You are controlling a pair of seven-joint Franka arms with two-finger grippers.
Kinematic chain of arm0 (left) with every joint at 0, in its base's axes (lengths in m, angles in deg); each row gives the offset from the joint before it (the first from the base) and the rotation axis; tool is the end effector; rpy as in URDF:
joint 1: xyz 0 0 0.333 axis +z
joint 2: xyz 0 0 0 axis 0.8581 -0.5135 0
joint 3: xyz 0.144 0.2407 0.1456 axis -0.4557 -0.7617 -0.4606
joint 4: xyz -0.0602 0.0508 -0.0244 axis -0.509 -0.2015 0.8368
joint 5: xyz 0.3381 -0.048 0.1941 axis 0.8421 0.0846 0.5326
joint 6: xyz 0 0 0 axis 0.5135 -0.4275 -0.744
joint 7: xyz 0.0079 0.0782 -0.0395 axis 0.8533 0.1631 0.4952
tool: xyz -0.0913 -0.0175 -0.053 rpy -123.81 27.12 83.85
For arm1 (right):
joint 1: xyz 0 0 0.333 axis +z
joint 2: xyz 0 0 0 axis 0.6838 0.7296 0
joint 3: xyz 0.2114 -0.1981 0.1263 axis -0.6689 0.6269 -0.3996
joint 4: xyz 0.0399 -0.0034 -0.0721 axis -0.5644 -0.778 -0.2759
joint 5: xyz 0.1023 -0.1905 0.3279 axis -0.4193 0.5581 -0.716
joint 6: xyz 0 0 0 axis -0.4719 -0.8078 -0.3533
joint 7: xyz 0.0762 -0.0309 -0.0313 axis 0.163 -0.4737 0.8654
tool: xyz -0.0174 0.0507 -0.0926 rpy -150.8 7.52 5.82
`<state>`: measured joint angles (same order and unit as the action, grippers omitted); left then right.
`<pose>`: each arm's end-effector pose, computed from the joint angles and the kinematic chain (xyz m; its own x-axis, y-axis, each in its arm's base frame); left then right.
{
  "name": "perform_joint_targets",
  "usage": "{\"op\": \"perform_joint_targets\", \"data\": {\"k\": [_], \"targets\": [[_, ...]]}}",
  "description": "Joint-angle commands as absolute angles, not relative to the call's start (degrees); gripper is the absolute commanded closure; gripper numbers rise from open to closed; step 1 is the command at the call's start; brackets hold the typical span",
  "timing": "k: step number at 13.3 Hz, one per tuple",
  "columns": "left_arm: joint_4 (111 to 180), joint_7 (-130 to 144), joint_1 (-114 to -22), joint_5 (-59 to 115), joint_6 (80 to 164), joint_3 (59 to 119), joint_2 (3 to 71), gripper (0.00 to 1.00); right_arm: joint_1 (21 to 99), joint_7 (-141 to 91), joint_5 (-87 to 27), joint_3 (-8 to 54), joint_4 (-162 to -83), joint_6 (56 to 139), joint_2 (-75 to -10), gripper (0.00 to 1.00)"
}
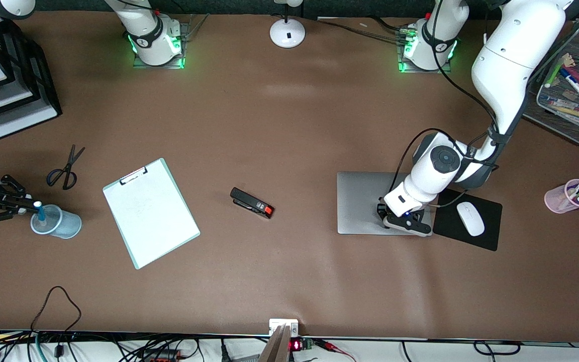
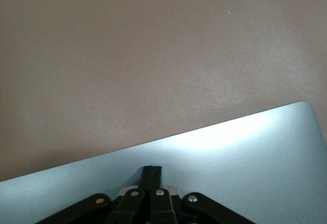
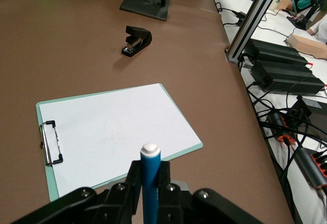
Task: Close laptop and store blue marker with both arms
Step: 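Move the marker over the blue cup while the left gripper presses the lid shut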
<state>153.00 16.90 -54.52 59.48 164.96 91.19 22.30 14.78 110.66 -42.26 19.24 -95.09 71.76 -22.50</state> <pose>0.6330 -0.1821 0.1853 0.9374 -0.2115 0.2765 -0.2420 -0.9669 0.0809 0.6569 -0.2797 0.3106 -0.2171 0.6104 0.7618 0.9689 0.0396 0.2444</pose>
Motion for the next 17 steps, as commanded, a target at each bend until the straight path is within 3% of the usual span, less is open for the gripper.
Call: {"op": "perform_joint_targets", "data": {"k": [1,6,9,11,12,13,17], "targets": [[152.7,15.9,-53.9,61.0,160.8,91.4,25.4,1.00,13.3,110.9,-43.5,18.7,-93.2,70.4,-20.9,1.00],[151.2,14.6,-53.8,60.7,133.9,95.0,35.9,0.99,13.3,110.9,-43.5,18.7,-93.2,71.0,-18.7,1.00],[148.1,13.4,-53.8,59.7,120.0,97.9,40.2,0.93,13.2,111.0,-43.3,18.7,-93.2,71.8,-18.5,1.00],[142.8,10.8,-53.8,59.7,109.0,100.2,40.6,0.69,13.0,111.0,-43.2,18.7,-93.1,72.1,-17.9,1.00],[139.9,10.2,-53.8,59.5,104.2,100.7,40.6,0.21,12.9,111.0,-43.2,18.7,-93.2,72.6,-17.9,1.00],[138.5,10.1,-53.7,57.3,102.4,100.9,40.8,0.00,12.9,111.0,-43.1,18.7,-93.1,73.0,-17.9,1.00],[134.6,6.6,-49.0,48.2,96.6,101.0,42.4,0.00,12.3,111.0,-42.8,19.0,-93.1,73.5,-16.6,1.00]]}}
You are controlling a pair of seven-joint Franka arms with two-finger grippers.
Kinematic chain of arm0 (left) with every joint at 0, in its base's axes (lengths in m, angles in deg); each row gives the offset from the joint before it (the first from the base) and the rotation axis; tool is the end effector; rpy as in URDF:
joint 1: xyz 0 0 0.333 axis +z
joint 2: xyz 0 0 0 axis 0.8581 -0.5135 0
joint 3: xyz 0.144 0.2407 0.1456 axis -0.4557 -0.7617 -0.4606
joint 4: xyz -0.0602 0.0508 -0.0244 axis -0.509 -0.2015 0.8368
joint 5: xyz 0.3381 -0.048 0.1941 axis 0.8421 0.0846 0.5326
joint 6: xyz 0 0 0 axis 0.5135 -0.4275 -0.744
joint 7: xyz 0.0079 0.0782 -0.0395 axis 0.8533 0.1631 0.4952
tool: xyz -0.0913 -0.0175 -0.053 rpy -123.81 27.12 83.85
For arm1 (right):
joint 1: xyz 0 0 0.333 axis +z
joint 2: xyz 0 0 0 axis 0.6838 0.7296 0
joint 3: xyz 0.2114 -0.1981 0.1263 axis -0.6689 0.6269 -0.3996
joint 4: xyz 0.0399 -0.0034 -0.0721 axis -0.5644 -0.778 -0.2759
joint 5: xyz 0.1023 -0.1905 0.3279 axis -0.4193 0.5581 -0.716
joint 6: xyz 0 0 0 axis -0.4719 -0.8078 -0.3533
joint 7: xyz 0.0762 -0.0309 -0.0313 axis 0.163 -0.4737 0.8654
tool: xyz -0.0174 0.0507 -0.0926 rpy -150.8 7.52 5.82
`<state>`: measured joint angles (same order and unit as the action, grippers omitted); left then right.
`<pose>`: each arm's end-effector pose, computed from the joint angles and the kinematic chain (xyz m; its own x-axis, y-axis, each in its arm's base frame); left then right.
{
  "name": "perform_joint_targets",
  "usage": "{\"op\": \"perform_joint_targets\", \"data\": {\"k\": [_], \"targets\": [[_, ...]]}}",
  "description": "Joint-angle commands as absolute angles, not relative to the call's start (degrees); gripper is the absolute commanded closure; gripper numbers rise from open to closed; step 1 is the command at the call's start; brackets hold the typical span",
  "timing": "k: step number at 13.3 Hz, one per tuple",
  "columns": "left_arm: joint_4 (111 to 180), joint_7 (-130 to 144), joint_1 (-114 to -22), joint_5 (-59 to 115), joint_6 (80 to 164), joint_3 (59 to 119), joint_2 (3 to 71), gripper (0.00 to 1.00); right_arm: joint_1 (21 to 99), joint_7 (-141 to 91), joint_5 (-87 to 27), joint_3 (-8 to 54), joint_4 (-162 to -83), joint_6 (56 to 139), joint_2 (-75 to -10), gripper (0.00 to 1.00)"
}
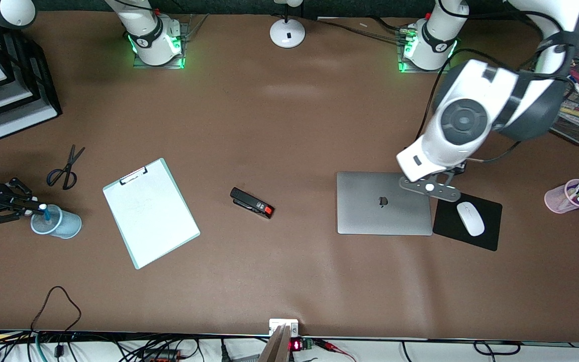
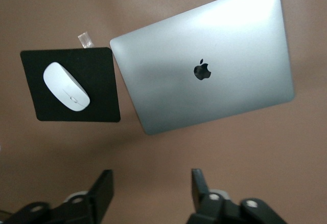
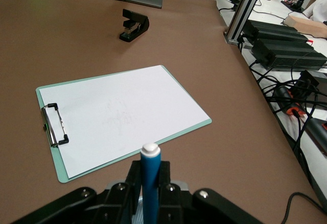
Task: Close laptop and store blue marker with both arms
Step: 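Drop the marker into the blue cup while the left gripper withdraws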
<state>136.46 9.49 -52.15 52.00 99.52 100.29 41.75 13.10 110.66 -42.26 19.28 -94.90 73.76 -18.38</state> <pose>0.6014 -0.1854 0.4343 0.9375 -0.2648 -0.2258 -0.2938 -0.9500 -0.1059 0.6483 -0.3020 0.2609 -0.1492 0.6118 0.7768 0.9798 -0.0142 0.1994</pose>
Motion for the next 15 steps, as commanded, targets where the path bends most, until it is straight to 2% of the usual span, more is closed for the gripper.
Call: {"op": "perform_joint_targets", "data": {"k": [1,4,7,9,11,12,13,15], "targets": [[134.5,6.5,-48.1,45.5,95.5,101.0,44.1,0.00,12.3,111.0,-42.8,19.3,-93.2,73.5,-16.1,1.00],[134.3,6.3,-45.3,43.8,92.6,101.0,49.2,0.00,12.1,111.0,-42.8,19.7,-93.2,74.5,-14.6,1.00],[128.0,6.3,-44.4,43.8,85.2,100.4,50.6,0.00,12.1,111.0,-42.8,20.4,-93.2,75.0,-14.6,1.00],[128.7,5.1,-46.3,39.7,86.4,94.6,53.9,0.00,12.1,111.0,-42.8,20.5,-93.2,75.2,-14.3,1.00],[133.5,5.1,-55.9,38.7,92.0,81.3,58.7,0.00,12.1,111.0,-42.8,20.5,-93.2,75.8,-14.3,0.96],[137.9,5.1,-58.1,38.7,95.4,77.9,61.3,0.00,12.2,110.3,-42.8,20.4,-93.2,75.8,-14.3,0.56],[142.1,5.4,-58.8,38.7,98.8,76.8,64.0,0.00,12.2,109.9,-43.0,20.4,-93.2,75.8,-14.5,0.01],[148.1,5.0,-61.6,38.8,104.9,74.6,67.5,0.00,12.2,107.7,-42.9,20.4,-93.2,75.3,-14.8,0.00]]}}
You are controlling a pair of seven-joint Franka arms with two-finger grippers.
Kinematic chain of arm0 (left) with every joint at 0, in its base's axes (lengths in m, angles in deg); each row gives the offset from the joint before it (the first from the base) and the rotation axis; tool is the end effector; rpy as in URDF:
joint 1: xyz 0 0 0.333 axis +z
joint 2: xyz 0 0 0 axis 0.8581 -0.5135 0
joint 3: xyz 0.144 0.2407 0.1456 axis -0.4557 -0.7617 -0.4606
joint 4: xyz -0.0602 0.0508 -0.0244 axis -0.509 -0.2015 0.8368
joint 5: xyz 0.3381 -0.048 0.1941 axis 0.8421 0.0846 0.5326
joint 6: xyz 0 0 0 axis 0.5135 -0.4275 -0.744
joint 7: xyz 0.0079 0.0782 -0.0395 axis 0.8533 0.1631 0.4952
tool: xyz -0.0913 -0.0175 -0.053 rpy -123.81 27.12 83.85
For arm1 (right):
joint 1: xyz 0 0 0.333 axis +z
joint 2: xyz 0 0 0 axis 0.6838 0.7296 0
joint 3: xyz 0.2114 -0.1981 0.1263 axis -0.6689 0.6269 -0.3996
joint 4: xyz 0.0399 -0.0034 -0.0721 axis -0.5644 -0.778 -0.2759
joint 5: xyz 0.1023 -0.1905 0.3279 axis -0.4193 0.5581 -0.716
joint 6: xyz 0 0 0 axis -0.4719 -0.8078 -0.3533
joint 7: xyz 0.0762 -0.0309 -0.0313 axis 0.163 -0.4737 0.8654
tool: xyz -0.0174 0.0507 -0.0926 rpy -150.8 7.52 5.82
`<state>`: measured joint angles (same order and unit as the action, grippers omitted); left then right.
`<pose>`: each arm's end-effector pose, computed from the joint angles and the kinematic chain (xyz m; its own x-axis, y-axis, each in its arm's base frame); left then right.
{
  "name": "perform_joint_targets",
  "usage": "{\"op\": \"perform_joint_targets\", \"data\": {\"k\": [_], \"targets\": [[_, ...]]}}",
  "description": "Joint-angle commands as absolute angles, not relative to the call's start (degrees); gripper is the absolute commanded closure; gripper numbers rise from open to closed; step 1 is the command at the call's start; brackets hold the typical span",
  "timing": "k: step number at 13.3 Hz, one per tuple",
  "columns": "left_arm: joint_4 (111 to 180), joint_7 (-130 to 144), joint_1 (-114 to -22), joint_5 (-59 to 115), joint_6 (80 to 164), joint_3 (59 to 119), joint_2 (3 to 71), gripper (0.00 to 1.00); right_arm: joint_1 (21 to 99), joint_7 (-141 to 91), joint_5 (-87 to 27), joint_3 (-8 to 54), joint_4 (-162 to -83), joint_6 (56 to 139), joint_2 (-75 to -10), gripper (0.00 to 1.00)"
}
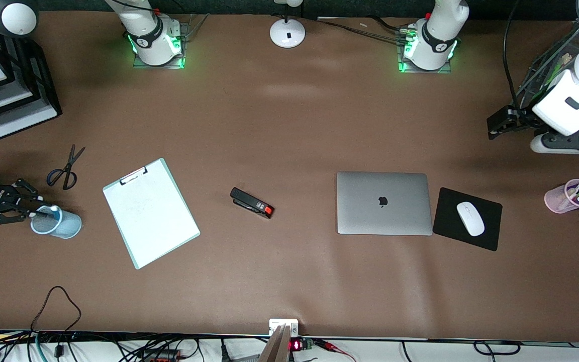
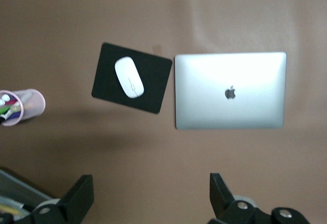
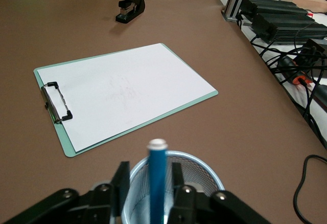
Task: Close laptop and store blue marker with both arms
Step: 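Drop the marker into the blue cup while the left gripper withdraws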
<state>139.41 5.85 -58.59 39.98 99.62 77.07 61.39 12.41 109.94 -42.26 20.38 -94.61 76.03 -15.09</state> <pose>0.5638 -0.0539 0.5926 0.9998 -0.0170 0.0060 -0.0167 -0.9987 -0.0476 0.6390 -0.3217 0.2213 -0.0766 0.6273 0.7750 0.9859 -0.0681 0.1526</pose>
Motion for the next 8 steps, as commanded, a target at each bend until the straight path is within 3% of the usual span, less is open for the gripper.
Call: {"op": "perform_joint_targets", "data": {"k": [1,8], "targets": [[148.1,5.1,-61.3,38.8,104.4,74.6,67.6,0.00,12.2,107.1,-42.8,20.4,-93.2,75.2,-14.9,0.00],[145.1,4.3,-61.0,38.9,100.9,75.2,65.6,0.00,13.1,94.5,-38.6,20.2,-93.0,70.2,-19.6,0.00]]}}
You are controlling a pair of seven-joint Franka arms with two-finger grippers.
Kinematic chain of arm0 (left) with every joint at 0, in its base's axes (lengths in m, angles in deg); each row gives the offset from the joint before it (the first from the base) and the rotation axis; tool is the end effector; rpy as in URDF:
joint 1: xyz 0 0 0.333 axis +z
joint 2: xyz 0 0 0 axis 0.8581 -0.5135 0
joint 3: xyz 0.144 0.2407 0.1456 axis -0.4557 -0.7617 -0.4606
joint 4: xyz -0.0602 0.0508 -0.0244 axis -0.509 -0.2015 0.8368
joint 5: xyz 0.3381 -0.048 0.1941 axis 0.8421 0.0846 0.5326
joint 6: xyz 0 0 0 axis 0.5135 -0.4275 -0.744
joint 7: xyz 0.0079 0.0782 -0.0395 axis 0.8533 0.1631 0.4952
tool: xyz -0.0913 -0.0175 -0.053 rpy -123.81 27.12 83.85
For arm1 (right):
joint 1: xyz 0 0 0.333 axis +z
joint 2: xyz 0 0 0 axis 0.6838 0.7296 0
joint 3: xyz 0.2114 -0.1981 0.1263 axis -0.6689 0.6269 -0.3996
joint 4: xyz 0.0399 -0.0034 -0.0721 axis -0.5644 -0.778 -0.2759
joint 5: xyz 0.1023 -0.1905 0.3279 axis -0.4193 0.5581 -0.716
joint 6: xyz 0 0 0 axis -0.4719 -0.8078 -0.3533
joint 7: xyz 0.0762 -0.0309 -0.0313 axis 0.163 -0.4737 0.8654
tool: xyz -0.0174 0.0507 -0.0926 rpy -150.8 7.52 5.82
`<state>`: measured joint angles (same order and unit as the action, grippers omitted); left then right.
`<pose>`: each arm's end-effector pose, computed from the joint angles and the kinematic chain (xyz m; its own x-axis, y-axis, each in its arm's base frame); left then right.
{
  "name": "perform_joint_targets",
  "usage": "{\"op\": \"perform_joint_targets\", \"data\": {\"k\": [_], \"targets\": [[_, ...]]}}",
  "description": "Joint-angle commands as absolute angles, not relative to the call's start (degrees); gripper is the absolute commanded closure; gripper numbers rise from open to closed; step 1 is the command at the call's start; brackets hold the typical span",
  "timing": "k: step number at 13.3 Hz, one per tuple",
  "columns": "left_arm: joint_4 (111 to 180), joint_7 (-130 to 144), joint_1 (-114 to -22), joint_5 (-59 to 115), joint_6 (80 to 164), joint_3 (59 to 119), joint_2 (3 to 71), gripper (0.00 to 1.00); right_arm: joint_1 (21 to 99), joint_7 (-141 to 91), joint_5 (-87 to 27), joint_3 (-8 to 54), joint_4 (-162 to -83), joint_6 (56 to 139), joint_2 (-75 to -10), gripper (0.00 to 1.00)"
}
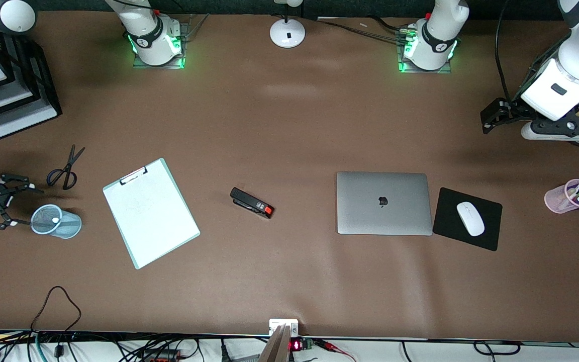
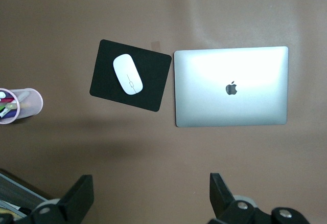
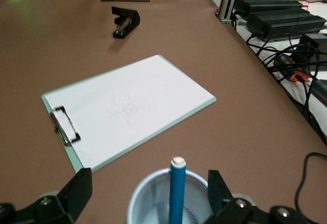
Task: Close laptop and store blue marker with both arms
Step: 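Drop the marker into the blue cup while the left gripper withdraws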
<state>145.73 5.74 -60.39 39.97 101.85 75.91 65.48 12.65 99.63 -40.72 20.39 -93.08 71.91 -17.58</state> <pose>0.5423 -0.0597 0.5828 0.9995 -0.0320 0.0061 -0.0316 -0.9980 -0.0544 0.6425 -0.3163 0.2615 0.0467 0.6147 0.7874 0.9927 -0.1165 0.0321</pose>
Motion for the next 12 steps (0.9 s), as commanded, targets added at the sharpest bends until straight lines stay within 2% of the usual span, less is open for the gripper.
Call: {"op": "perform_joint_targets", "data": {"k": [1,9,12], "targets": [[145.1,4.3,-61.0,38.9,100.9,75.2,65.6,0.00,13.6,92.7,-37.8,20.1,-93.1,70.1,-20.6,0.00],[144.6,5.1,-61.7,38.9,100.0,75.3,65.4,0.00,20.5,76.3,-32.8,20.0,-93.1,69.9,-29.9,0.00],[144.6,4.9,-61.7,38.9,99.9,75.4,65.5,0.00,24.1,69.9,-31.6,20.0,-93.1,69.9,-31.4,0.00]]}}
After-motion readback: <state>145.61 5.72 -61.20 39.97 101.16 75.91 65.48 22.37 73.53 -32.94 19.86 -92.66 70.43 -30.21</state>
